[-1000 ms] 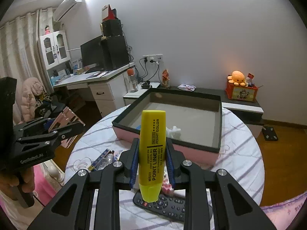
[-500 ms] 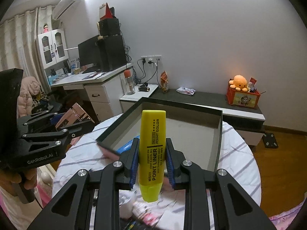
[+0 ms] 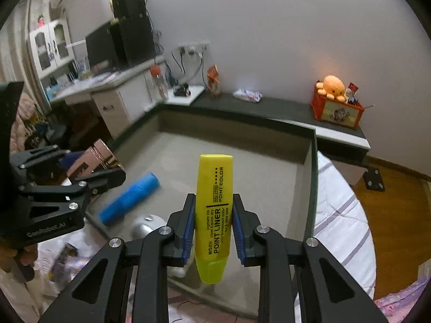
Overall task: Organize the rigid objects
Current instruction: 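Open both grippers to drop the cup and highlighter into the box, then pull both grippers back from the box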
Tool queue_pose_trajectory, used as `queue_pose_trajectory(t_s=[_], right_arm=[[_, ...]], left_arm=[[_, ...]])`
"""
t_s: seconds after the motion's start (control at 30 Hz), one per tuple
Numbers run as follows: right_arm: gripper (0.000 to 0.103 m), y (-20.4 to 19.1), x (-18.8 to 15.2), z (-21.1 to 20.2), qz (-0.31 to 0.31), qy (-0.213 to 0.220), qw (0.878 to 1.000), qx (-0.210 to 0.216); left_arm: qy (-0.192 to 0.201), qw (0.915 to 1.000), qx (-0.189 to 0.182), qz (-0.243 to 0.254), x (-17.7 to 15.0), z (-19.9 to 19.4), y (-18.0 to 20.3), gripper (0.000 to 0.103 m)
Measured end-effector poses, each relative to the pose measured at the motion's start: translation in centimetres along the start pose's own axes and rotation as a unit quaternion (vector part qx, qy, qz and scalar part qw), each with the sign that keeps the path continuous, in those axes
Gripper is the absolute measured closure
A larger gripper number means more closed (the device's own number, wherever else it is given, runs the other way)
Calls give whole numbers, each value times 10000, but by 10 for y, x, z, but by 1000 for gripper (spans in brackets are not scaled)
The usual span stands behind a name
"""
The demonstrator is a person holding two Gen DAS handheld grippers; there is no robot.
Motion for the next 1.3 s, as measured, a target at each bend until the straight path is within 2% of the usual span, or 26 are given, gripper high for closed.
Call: queue_pose_trajectory(t_s=[0.13,0.23,0.27,0.3,0.37,0.43,0.5,0.67,0.73,0.8,0.93,1.03,1.17,1.23,1.3], right_arm=[[77,5,-8,7,49,-118,9999,-61],[77,4,-6,1,99,-38,9999,-67],[77,4,-3,-1,111,-12,9999,-73],[75,4,-1,-3,111,19,9999,-124],[61,2,3,-12,84,105,9997,-195],[35,-3,10,-25,73,248,9994,-228],[25,-10,17,-42,18,443,9987,-239],[19,-27,31,-87,-152,910,9950,-389],[12,-36,35,-107,-202,1139,9924,-416],[12,-44,38,-128,-248,1385,9890,-451],[12,-58,40,-166,-235,1782,9823,-536],[11,-68,36,-188,-252,1982,9780,-599],[11,-77,30,-222,-308,2318,9687,-829],[11,-82,27,-237,-362,2522,9625,-934],[11,-84,23,-252,-350,2760,9541,-1111]], left_arm=[[-76,9999,82,62,-6,5,0,55],[58,9999,129,12,-1,-1,-4,54],[78,9999,121,-22,1,-4,-5,51],[115,9998,126,-51,3,-8,-6,42],[249,9995,202,-46,8,-19,-11,32],[418,9987,280,-15,11,-36,-12,25],[558,9979,334,-39,14,-54,-15,12],[1183,9905,692,-132,21,-118,-28,1],[1679,9804,962,-361,25,-153,-40,0],[2019,9707,1123,-658,24,-183,-51,0],[2045,9669,1199,-949,7,-215,-64,0],[2095,9637,1421,-847,-7,-237,-67,0],[2254,9608,1423,-770,-18,-261,-66,0],[2517,9526,1544,-735,-19,-278,-67,0],[2663,9491,1550,-653,-21,-292,-63,0]])
Point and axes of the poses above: each gripper's, at about its wrist camera, not at the fingertips, and z roughly the way its jaws point, y to its right, x to its top, the point moved 10 cm from there along z, roughly the way its jaws point, and after that the axes turned 13 degrees about y, right-handed, at the moved point
